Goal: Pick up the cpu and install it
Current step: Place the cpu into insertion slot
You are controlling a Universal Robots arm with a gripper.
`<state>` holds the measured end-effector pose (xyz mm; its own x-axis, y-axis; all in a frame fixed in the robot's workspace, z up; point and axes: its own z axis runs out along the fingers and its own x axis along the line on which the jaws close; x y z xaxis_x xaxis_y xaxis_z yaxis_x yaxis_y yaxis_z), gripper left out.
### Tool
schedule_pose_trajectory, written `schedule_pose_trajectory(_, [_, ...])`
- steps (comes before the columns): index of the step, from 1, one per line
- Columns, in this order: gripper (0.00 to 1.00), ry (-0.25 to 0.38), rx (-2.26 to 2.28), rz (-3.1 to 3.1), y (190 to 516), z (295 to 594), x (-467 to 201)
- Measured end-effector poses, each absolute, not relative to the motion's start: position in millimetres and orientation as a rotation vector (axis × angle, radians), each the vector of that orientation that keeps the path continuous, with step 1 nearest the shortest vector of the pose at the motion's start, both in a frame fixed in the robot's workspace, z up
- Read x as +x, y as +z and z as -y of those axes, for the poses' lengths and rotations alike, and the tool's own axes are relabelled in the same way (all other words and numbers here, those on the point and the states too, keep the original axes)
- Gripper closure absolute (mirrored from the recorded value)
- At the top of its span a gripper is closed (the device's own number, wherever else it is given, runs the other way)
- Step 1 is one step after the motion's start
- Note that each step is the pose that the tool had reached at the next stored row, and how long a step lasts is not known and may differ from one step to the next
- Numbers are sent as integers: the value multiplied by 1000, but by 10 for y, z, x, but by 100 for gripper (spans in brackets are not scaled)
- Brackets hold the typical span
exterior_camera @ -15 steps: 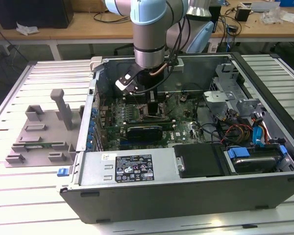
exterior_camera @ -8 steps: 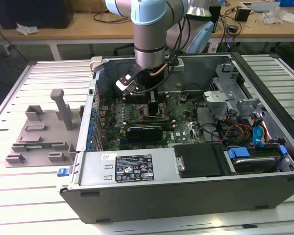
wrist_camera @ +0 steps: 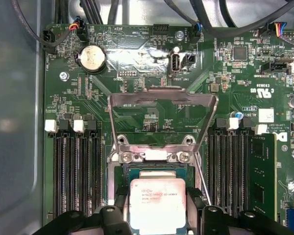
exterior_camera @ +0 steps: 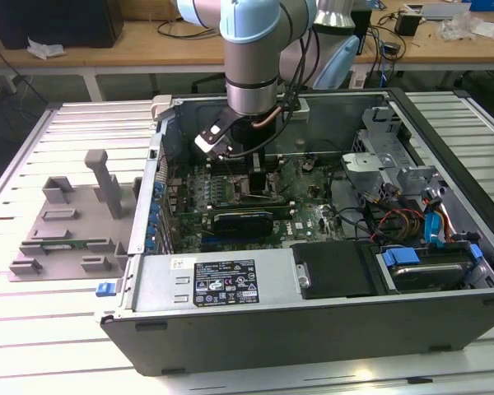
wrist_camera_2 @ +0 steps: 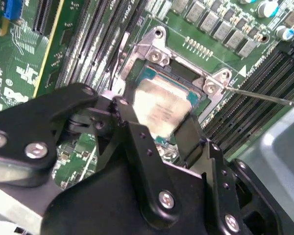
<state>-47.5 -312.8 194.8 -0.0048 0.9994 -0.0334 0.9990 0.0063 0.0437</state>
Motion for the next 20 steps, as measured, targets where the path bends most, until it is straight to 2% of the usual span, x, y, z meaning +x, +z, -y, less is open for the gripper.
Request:
schedule_pose_trajectory(1, [38,12,2177,-2189,1946,3127,-475])
schedule_pose_trajectory(20, [38,11,2177,-2189,2124,3103,-476])
